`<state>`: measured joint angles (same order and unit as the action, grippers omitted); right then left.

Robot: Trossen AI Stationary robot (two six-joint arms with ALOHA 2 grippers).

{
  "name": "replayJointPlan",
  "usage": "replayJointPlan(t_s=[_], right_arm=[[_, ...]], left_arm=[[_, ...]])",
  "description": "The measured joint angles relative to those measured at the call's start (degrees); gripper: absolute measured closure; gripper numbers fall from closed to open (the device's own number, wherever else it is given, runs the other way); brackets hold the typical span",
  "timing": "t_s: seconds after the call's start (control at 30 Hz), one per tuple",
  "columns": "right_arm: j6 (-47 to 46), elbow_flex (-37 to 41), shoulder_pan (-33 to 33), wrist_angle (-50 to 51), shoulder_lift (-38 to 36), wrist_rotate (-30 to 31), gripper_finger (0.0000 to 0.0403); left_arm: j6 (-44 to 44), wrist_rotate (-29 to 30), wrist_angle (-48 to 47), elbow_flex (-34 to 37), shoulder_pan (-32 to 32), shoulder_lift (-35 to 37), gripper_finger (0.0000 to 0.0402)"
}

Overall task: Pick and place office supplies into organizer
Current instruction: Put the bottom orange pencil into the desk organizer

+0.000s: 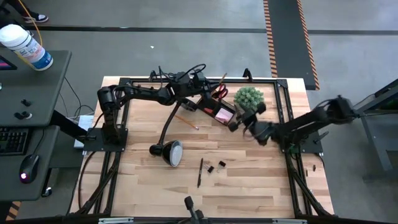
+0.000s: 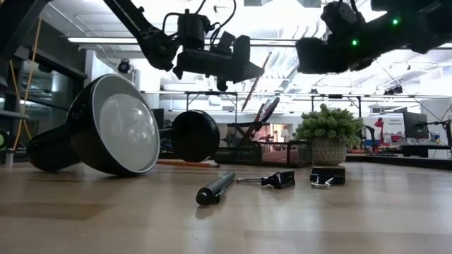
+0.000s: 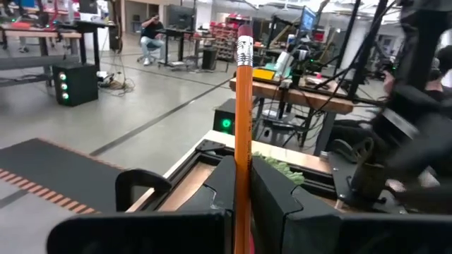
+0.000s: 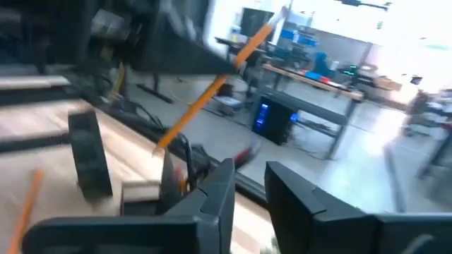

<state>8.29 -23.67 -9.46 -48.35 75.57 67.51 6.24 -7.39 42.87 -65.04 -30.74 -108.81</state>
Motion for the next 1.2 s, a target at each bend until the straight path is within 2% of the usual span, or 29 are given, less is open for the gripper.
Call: replayJointPlan(t_s=[0.03, 0.17, 0.23, 0.47, 0.67, 0.87, 1.03, 1.2], right_arm=[[0.8, 0.6, 1.8, 0.0, -2.3, -3.8, 0.0322], [2.3, 2.5, 9.7, 0.2, -9.9, -26.1, 0.0301], [2.2, 2.5, 13.8, 0.5, -12.4, -35.1, 0.0293], [-2.5, 2.0, 26.6, 1.4, -14.5, -52.9, 0.0284], [-8.0, 0.2, 35.1, 2.0, -14.0, -64.2, 0.0284], [-13.5, -1.9, 40.1, 2.2, -14.0, -74.7, 0.0284], [-15.5, -3.6, 42.2, 2.7, -12.4, -78.4, 0.0284], [-15.9, -7.9, 42.6, 2.8, -6.4, -80.1, 0.0284]], left_arm=[[0.0, -0.2, 0.0, 0.0, 0.0, 0.0, 0.0392], [-1.3, -2.1, 0.1, 0.0, 0.0, 0.0, 0.0392], [-1.7, -3.5, 0.2, 0.0, 0.0, 0.0, 0.0392], [-1.7, -7.0, 0.7, 0.0, 0.0, 0.0, 0.0392], [-1.5, -9.6, 2.0, 0.0, 0.0, 0.0, 0.0392], [-1.3, -10.7, 3.0, 0.0, 0.0, 0.0, 0.0392], [-1.0, -11.7, 3.8, 0.0, 0.0, 0.0, 0.0392], [-0.8, -11.7, 3.7, 0.0, 0.0, 0.0, 0.0392]])
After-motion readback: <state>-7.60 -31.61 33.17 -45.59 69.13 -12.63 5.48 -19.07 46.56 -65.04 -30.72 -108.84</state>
